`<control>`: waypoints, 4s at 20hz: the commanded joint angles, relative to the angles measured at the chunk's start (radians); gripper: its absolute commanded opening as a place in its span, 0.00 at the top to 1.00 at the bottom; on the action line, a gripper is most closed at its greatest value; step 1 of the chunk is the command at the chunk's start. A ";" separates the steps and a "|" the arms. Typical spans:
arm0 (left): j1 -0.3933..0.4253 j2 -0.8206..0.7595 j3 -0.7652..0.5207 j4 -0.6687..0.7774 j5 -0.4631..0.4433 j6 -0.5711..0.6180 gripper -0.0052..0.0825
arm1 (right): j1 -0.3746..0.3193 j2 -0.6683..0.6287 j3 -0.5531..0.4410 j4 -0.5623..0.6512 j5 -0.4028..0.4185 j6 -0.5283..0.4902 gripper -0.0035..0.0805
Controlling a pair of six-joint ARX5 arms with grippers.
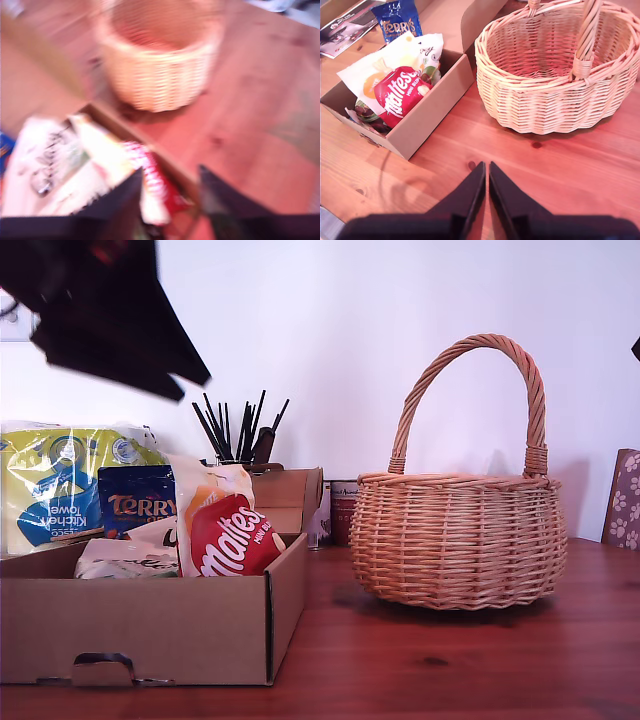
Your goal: Move the bags of Easter eggs from the cardboard box on the left into the woven basket on the right side.
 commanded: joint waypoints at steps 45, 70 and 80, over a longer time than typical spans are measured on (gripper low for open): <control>-0.084 0.456 0.513 0.311 0.047 -0.238 0.97 | 0.048 0.000 0.016 -0.005 -0.058 -0.104 0.97; -0.237 0.848 0.515 0.739 0.037 -0.167 0.97 | 0.048 0.000 0.016 -0.004 -0.058 -0.103 0.97; -0.238 0.854 0.515 0.773 -0.069 -0.069 0.55 | 0.048 0.000 0.016 -0.004 -0.058 -0.103 0.97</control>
